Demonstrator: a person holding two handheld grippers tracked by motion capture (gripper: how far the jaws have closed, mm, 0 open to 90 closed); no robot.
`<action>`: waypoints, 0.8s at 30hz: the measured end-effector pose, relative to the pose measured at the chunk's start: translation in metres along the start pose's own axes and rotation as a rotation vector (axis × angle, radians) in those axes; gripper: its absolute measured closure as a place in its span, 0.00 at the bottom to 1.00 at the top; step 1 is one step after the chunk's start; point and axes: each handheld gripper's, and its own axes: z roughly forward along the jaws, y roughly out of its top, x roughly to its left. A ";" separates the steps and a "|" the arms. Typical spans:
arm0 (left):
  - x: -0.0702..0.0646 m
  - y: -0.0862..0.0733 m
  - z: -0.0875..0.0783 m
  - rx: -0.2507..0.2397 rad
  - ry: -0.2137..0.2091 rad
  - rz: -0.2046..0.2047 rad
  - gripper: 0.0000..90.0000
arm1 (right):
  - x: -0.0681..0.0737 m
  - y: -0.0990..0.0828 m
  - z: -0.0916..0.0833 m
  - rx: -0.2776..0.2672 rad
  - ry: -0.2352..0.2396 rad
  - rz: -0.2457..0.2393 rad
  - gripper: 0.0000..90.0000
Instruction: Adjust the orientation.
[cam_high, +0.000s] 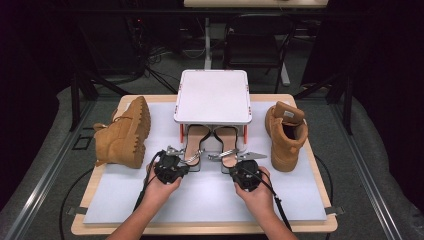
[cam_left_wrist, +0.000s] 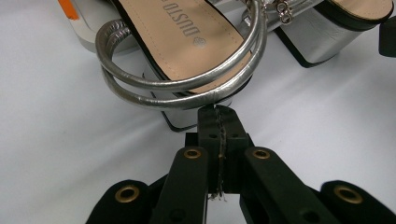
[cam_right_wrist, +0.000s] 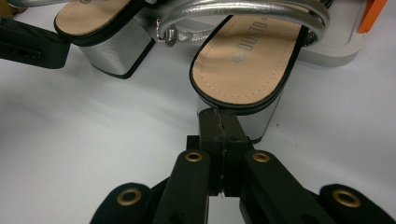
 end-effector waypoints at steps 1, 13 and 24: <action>0.000 0.000 0.000 0.001 -0.002 -0.001 1.00 | 0.000 0.000 0.000 0.003 -0.004 -0.002 1.00; 0.001 0.007 -0.004 0.002 -0.001 -0.008 1.00 | -0.002 0.002 0.002 0.020 0.006 0.027 1.00; 0.002 0.011 -0.003 0.010 0.005 -0.012 1.00 | -0.003 0.005 0.002 0.037 0.017 0.048 1.00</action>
